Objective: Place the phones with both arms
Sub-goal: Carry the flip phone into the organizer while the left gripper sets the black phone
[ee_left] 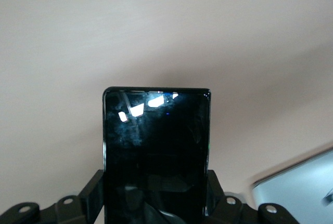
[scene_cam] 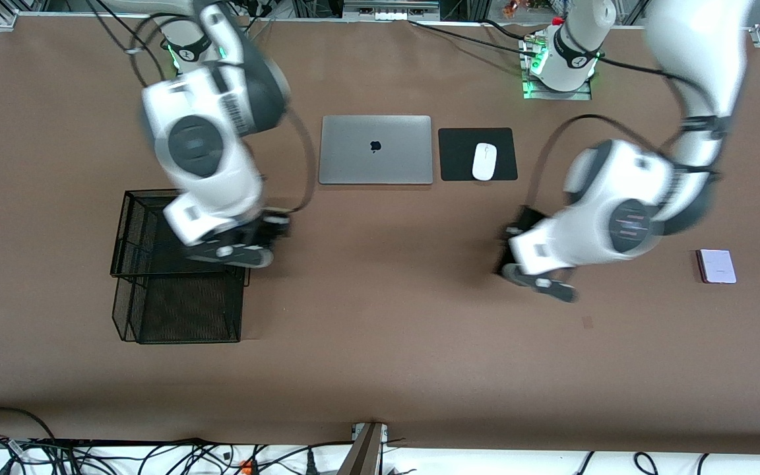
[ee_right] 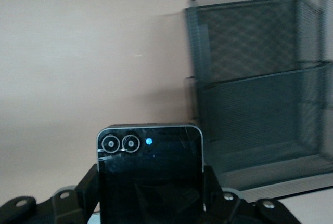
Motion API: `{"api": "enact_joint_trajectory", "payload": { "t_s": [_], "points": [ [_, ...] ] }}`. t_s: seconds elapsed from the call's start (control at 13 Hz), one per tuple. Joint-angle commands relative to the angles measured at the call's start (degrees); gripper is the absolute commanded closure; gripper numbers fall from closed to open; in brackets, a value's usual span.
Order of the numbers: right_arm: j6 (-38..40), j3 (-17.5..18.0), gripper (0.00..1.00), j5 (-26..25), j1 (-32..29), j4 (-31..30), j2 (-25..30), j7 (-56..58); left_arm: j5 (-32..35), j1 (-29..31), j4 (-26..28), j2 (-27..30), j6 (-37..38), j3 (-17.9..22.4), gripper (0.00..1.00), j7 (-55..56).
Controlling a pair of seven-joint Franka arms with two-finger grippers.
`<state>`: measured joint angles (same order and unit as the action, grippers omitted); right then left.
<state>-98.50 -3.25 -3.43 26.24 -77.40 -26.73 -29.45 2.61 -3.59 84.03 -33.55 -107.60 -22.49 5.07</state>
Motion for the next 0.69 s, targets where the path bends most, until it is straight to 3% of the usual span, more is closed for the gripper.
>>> {"api": "enact_joint_trajectory", "payload": {
  "t_s": [0.0,0.08,0.31,0.62],
  "points": [
    [-3.97,-6.73,0.80,3.51,-2.25,-12.66,8.34,14.88,-1.55,-7.37,-4.05,-6.51,-6.79,0.70,0.82,8.27],
    [-6.33,-10.33,0.80,4.91,-2.25,-15.91,9.40,19.99,-1.64,-10.35,-3.96,-8.18,-10.66,0.78,0.82,10.81],
    [-14.76,-16.33,0.80,7.73,-2.25,-24.62,9.85,29.33,-1.21,-17.22,-3.87,-12.49,-21.92,1.05,0.81,23.82],
    [-21.56,-18.10,0.78,9.06,-4.00,-29.74,7.31,31.90,-0.94,-24.69,-3.52,-16.46,-30.46,4.02,0.79,28.41]
  ]
}}
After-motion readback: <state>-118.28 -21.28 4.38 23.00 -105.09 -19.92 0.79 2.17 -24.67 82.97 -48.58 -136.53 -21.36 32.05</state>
